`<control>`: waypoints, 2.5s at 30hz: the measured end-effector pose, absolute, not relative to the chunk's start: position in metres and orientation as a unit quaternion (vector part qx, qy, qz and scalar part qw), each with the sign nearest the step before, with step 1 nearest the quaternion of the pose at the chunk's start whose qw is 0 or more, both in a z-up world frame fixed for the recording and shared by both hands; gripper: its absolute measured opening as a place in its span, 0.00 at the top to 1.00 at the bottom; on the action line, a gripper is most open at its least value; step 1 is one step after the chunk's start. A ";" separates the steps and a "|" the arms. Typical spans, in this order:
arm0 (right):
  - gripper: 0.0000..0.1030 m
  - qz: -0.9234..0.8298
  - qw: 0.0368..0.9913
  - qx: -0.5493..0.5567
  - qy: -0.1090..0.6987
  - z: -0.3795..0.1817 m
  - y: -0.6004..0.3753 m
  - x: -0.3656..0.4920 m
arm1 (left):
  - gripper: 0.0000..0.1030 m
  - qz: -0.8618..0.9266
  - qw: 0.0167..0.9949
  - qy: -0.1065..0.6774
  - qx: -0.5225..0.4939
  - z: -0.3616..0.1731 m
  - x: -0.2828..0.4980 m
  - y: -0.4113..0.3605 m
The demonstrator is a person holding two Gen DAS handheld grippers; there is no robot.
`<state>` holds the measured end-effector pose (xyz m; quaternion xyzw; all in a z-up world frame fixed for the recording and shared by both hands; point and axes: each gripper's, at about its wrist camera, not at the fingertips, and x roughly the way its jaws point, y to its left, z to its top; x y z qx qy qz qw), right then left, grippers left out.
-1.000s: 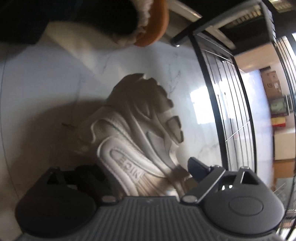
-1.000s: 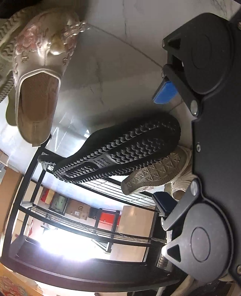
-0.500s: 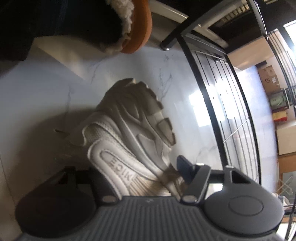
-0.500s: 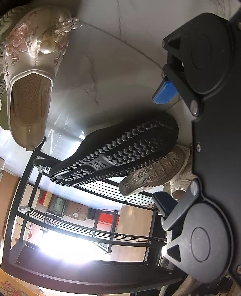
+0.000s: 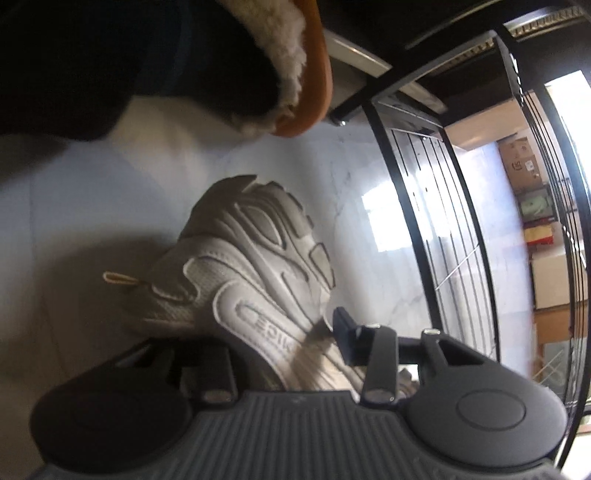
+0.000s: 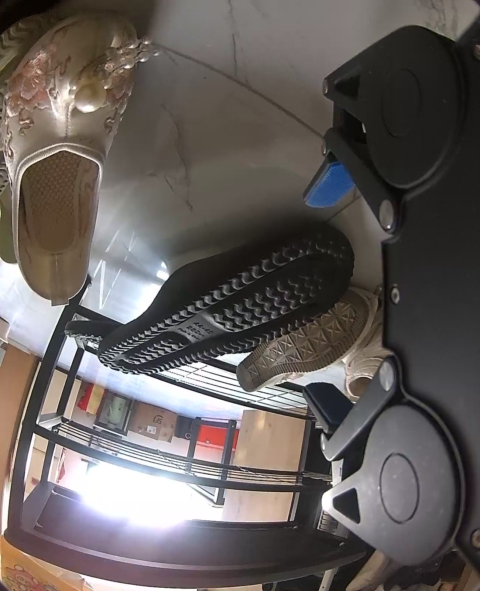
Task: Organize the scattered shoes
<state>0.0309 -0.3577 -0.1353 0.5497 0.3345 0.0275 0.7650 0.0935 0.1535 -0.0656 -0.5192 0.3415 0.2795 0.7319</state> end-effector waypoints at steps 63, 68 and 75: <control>0.00 0.509 0.729 -0.374 0.263 -0.013 0.045 0.000 | 0.01 0.176 0.933 0.259 -0.177 0.038 -0.124 0.191; 0.00 0.523 0.691 -0.417 0.274 -0.031 0.075 0.004 | 0.01 0.184 0.933 0.252 -0.180 0.035 -0.125 0.194; 0.00 0.533 0.623 -0.488 0.300 -0.069 0.098 0.009 | 0.01 0.193 0.930 0.249 -0.187 0.032 -0.124 0.200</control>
